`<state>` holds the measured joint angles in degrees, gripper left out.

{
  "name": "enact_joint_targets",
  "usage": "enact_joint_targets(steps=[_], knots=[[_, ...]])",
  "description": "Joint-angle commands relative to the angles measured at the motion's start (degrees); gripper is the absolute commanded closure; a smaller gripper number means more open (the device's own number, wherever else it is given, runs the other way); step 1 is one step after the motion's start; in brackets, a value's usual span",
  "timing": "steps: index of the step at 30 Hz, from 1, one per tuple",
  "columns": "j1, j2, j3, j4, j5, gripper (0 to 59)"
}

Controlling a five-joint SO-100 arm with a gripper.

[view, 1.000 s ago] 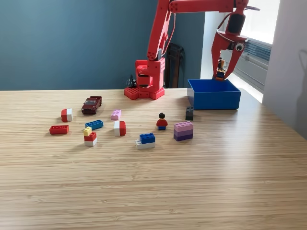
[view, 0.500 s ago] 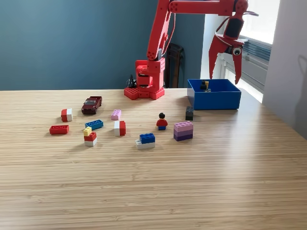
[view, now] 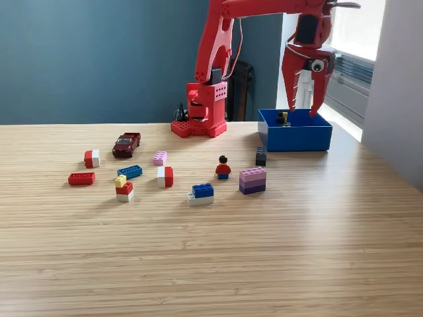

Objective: Grasp a lego block and put it in the bin.

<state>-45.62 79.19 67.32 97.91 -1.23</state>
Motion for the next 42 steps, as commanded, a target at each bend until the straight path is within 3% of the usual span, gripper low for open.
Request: enact_joint_targets(steps=[1, 12, 20, 28, 42], knots=[[11.7, 6.3, -1.6, -4.4, -0.5, 58.5], [25.8, 6.8, 4.0, -9.0, -4.0, 58.5], [32.1, 18.8, 17.3, -16.8, -6.6, 58.5], [36.6, 29.0, 20.0, -17.1, -9.0, 58.6], [39.4, 30.5, 23.5, -17.1, -9.8, 58.6]])
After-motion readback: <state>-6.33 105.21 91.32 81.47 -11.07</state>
